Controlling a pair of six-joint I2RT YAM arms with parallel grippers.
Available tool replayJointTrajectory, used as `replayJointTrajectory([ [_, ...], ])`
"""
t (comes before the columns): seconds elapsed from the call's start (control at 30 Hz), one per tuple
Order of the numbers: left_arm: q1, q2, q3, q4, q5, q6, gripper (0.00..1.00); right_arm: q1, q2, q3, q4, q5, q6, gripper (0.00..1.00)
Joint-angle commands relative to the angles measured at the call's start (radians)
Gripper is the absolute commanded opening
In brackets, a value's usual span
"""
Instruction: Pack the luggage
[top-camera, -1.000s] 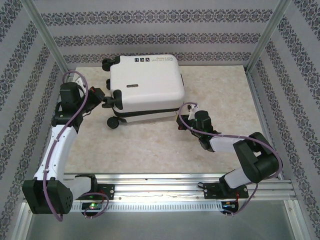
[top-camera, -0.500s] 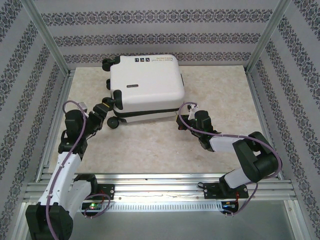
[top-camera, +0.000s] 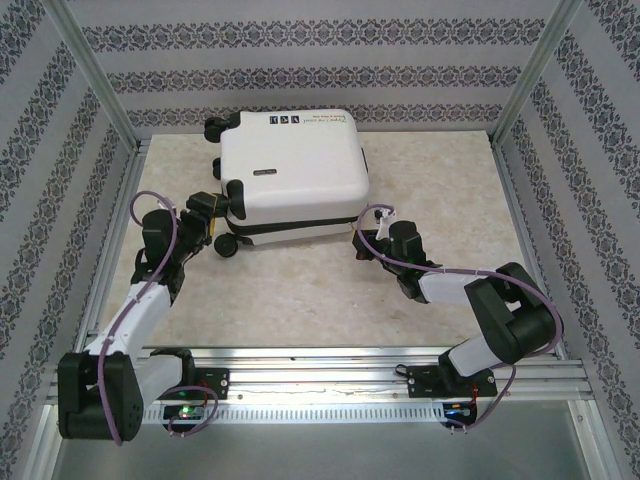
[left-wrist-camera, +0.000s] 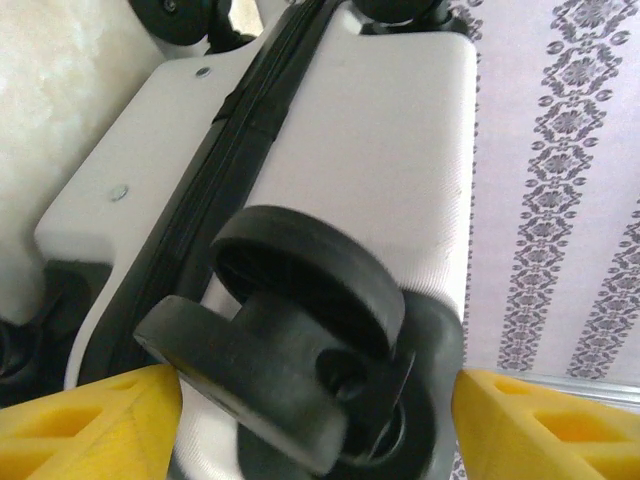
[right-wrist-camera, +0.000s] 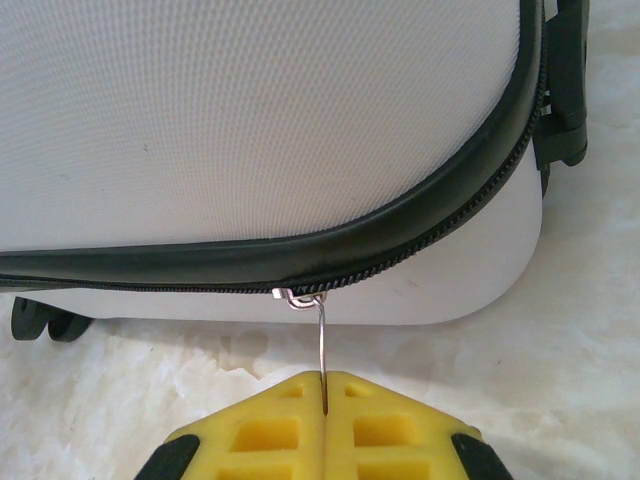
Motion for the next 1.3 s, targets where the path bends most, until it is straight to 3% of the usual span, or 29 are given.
replayJointTrajectory([
  [0.0,-0.013,0.031,0.037,0.126,-0.028,-0.016,0.71,0.008,-0.014,0.004,0.014,0.007,-0.009,0.00],
  [0.53,-0.110,0.173,0.073,0.237,-0.100,-0.036,0.63,0.009,-0.021,-0.003,0.017,0.008,-0.011,0.00],
  [0.8,-0.111,0.145,0.023,0.243,-0.225,-0.058,0.59,0.008,-0.027,-0.005,0.014,0.013,-0.015,0.00],
  [0.9,-0.111,0.152,0.037,0.249,-0.216,-0.049,0.49,0.008,-0.022,-0.003,0.014,0.009,-0.014,0.00],
  [1.03,-0.112,0.177,0.037,0.317,-0.189,-0.064,0.20,0.009,-0.024,-0.003,0.016,0.008,-0.012,0.00],
  [1.27,-0.085,0.251,-0.028,0.607,-0.133,-0.227,0.01,0.007,-0.051,-0.005,0.001,0.010,-0.018,0.00],
])
